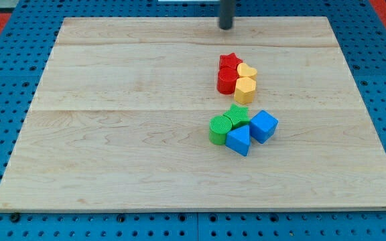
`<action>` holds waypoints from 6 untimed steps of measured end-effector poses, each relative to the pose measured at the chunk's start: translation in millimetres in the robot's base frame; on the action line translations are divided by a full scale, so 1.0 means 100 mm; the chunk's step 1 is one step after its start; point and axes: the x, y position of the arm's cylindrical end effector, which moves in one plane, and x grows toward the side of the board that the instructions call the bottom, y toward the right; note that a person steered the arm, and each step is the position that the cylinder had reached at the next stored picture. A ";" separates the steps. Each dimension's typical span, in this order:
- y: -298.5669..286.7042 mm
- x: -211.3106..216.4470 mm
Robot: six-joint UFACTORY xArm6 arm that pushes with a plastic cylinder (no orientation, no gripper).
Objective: Separate the blue cube and the green star
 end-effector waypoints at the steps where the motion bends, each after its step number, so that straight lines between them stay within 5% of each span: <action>1: 0.71 0.41; 3: 1.02 1.97; 4: 0.44 2.68; 5: 0.14 2.91; 6: -0.15 2.48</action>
